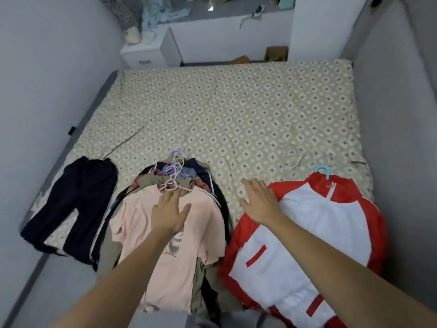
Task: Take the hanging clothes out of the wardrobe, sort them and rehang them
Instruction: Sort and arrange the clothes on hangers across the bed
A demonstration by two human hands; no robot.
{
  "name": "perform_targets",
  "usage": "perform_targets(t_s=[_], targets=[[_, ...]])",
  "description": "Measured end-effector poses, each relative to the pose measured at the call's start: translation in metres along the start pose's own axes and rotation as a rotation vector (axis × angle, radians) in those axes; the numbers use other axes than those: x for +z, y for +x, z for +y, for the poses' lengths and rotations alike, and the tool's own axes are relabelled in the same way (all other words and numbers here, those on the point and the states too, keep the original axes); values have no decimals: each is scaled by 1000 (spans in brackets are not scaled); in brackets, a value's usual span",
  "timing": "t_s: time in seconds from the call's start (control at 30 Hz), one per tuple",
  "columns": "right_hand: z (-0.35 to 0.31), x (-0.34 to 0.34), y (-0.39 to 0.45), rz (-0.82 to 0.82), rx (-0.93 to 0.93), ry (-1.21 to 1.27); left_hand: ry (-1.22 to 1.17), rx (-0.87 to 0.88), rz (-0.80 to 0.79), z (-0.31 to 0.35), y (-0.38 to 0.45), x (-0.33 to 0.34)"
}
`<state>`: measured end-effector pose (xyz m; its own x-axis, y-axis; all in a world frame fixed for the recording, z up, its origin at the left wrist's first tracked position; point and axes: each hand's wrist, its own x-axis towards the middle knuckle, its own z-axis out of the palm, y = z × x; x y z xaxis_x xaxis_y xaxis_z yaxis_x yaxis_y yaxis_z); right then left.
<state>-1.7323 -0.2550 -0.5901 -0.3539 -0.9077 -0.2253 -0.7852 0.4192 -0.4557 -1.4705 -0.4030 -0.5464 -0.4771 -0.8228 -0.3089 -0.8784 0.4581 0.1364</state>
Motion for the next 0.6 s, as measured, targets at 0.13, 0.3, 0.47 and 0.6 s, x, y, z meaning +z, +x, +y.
perform_targets(t_s=[0.13,0.3,0.47,0.6], targets=[[-65,32,26,-67,-47,4,-44,-66,28,-79,6,-5],[-123,91,64,-240,29,60,-64,-82,-45,-181,48,14],[-144,155,112,-323,198,84,-97,-20,-126,-269,112,37],[-142,191,148,-282,347,155,-121,34,-149,-304,163,51]])
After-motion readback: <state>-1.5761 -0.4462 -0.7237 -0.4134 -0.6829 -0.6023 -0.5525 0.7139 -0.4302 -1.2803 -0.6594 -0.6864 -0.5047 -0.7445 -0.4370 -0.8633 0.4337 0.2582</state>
